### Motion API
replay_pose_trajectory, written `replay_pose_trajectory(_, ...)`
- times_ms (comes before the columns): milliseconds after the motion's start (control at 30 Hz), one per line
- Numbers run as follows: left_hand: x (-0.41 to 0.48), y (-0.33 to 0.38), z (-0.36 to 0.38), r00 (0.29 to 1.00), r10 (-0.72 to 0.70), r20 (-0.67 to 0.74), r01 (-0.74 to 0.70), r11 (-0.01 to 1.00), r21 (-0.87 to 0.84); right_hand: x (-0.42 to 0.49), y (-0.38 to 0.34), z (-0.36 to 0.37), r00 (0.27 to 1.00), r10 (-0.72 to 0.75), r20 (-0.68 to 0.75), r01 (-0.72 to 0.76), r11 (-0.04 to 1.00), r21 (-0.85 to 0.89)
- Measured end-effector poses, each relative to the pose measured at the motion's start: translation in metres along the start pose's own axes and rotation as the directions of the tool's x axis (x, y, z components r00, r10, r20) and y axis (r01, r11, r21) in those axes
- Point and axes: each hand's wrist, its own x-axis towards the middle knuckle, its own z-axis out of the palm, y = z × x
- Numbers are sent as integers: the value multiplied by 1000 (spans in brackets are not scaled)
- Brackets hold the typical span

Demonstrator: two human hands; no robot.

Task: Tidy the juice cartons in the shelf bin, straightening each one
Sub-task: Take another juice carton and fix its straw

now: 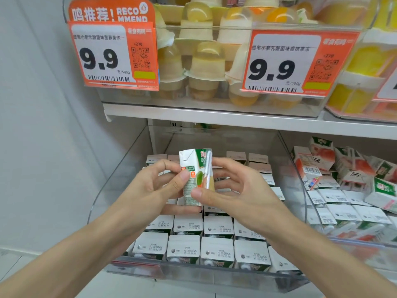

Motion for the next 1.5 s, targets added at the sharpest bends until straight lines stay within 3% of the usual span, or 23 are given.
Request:
replay_pose_trajectory(300, 6, -3, -8, 993, -7, 115, 5, 1000, 21, -2, 0, -3, 999, -45, 17, 44, 998, 47)
replay_pose_trajectory(600, 9, 0, -7, 993, -48, 110, 57, 995, -78, 1, 5, -4, 1000, 1, -22, 0, 999, 43)
replay_pose_trajectory(900, 7, -6, -2, 996, -2, 91, 2, 1000, 6, 4, 6, -4, 996, 54, -75, -48, 996, 75)
replay_pose_trajectory(1067, 9, -5, 0, 994, -61, 86, 72, 988, -135, 1, 4, -1, 999, 3, 32, -4, 1000, 18)
replay_pose_trajectory(1167, 7, -2, 3, 994, -80, 79, 95, 971, -218, 2, 6, 0, 1000, -25, 15, 26, 998, -49)
replay_pose_trajectory(1233, 9, 0, 2, 993, -90, 81, 108, 962, -253, 3, 8, -3, 1000, -23, 2, 23, 1000, -3)
replay_pose_trajectory(1367, 12, 0, -2, 990, -111, 91, 131, 957, -258, 4, 7, -7, 999, 31, -23, -29, 995, 93)
replay_pose_trajectory(1500, 11, -3, 1, 992, -102, 72, 117, 961, -250, 6, 10, -3, 995, -10, -102, 14, 999, 46)
